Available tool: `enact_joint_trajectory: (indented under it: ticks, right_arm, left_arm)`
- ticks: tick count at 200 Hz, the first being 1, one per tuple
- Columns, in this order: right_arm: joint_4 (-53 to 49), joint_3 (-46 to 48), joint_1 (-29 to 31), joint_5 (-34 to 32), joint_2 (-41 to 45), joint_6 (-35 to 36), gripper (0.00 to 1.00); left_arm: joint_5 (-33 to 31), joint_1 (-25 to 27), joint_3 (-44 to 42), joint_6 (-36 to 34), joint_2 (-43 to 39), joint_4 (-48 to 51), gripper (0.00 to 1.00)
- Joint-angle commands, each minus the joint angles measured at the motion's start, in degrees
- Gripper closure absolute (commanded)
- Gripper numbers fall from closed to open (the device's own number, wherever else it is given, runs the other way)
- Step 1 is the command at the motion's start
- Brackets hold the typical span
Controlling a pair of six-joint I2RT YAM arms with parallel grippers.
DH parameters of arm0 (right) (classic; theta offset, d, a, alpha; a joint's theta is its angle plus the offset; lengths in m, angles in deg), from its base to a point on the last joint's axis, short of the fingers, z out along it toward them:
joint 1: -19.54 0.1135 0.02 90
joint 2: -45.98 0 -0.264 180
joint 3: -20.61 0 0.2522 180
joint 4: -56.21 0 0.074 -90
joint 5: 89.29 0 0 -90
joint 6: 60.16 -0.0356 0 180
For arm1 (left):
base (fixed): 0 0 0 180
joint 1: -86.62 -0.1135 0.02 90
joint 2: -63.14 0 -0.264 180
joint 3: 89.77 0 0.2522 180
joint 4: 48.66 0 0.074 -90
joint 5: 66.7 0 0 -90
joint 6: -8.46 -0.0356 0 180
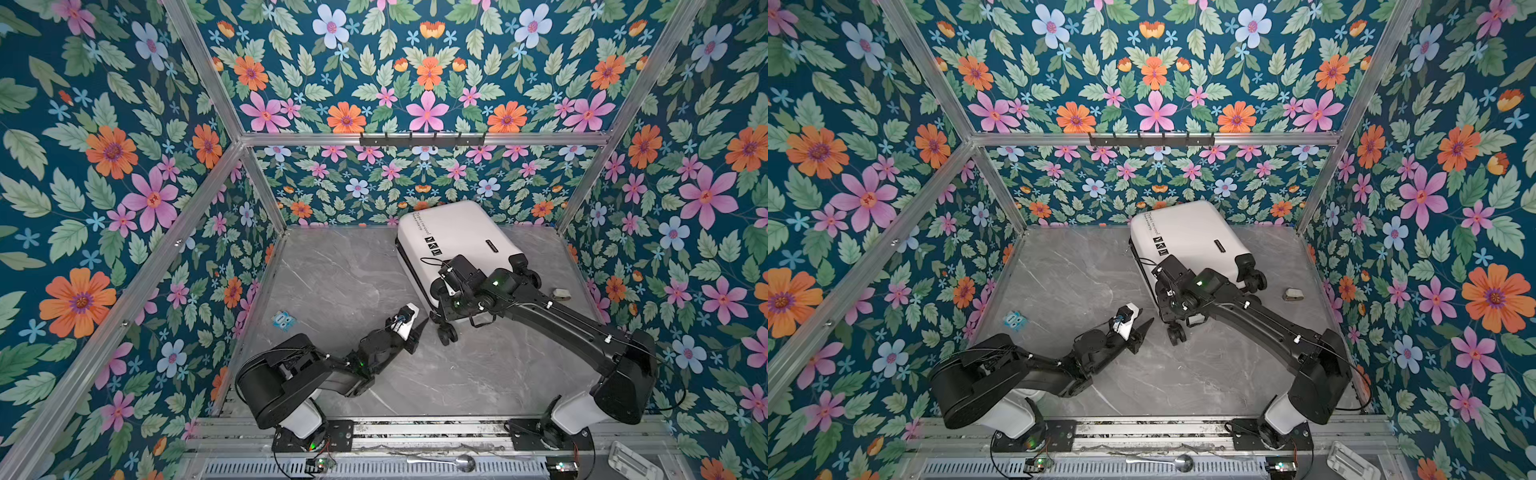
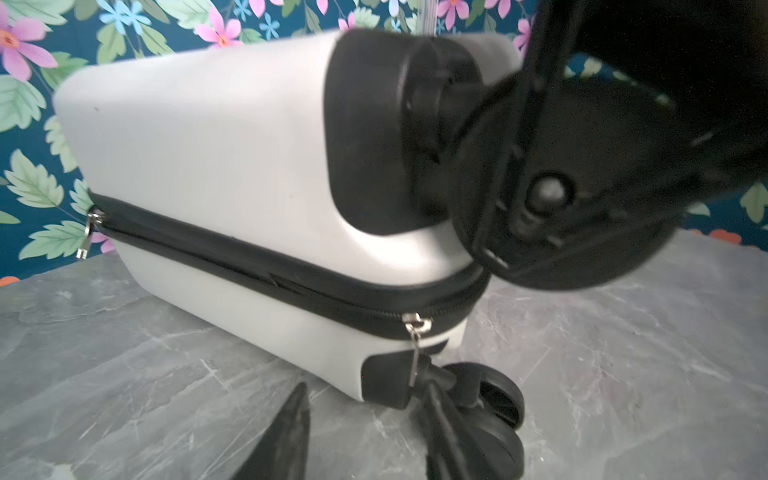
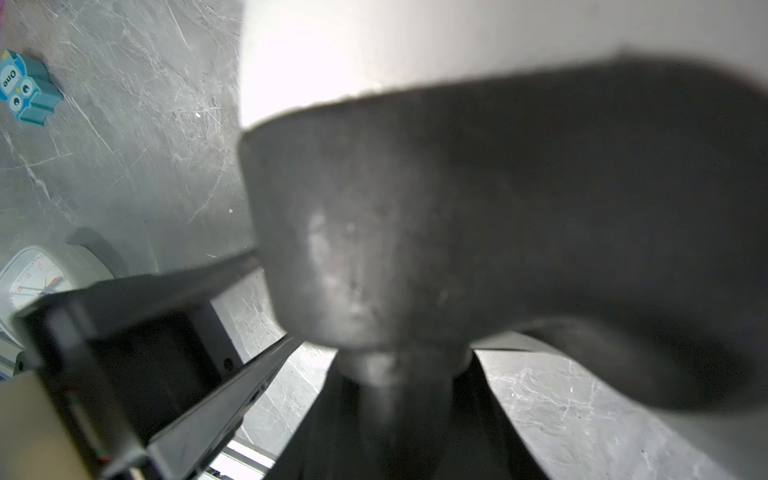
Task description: Pack the luggage
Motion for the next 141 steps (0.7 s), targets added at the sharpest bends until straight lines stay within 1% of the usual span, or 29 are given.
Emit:
enact_joint_trajectory:
  ticks: [1, 13, 27, 32, 51, 55, 62, 67, 71, 77, 91, 116, 141]
  right_arm:
    - [3.7, -0.01, 0.03, -1.65, 1.75, -1.91, 1.0]
    - [3.68, 0.41, 0.03, -1.98, 2.23, -1.91, 1.0]
    - [3.88, 0.7, 0.02, -2.09, 2.73, -1.89, 1.0]
    - [3.88, 0.81, 0.03, -2.18, 2.8, -1.91, 1.0]
    - [3.7, 0.6, -0.06, -2.44, 3.07, -1.93, 1.0]
    - [3.7, 0.59, -0.1, -2.4, 3.17, -1.91, 1.0]
    - [3.72, 0.63, -0.13, -2.36, 3.24, -1.84, 1.0]
    - [3.75, 0.58, -0.14, -2.36, 3.34, -1.83, 1.0]
    - [3.71, 0.49, -0.23, -2.36, 3.45, -1.83, 1.0]
    - [3.71, 0.53, -0.36, -2.23, 3.39, -1.76, 1.0]
    - [3.78, 0.4, -0.65, -1.77, 3.55, -1.57, 1.0]
    - [4.13, 0.33, -0.85, -1.06, 3.22, -1.47, 1.0]
    - [4.49, 0.25, -0.85, -0.26, 2.59, -1.56, 1.0]
  left_arm:
    - [-2.89, -0.15, 0.69, -2.55, -1.98, -3.82, 0.48]
    - [-3.23, -0.15, 1.52, -2.76, -3.15, -2.45, 0.47]
    - [-1.97, -0.15, 2.29, -2.98, -4.27, -0.45, 0.45]
    - [-2.82, -0.15, 2.44, -2.55, -4.26, -0.15, 0.45]
    - [-6.37, -0.15, 3.15, -0.08, -3.5, 0.73, 0.38]
    - [-5.64, -0.15, 3.14, -0.16, -3.56, 1.17, 0.35]
    - [-2.04, -0.15, 2.77, -1.71, -3.58, 1.8, 0.3]
    - [0.83, -0.15, 2.77, -2.88, -3.53, 2.36, 0.3]
    - [2.67, -0.15, 2.84, -3.09, -3.44, 3.14, 0.3]
    - [3.63, -0.15, 3.68, -2.77, -3.07, 4.92, 0.3]
    - [6.03, -0.15, 4.88, -1.85, -1.58, 7.61, 0.35]
    - [8.52, -0.1, 3.13, 0.51, 2.69, 1.28, 0.4]
    - [9.77, 0.07, 3.25, 2.01, 6.7, -1.55, 0.43]
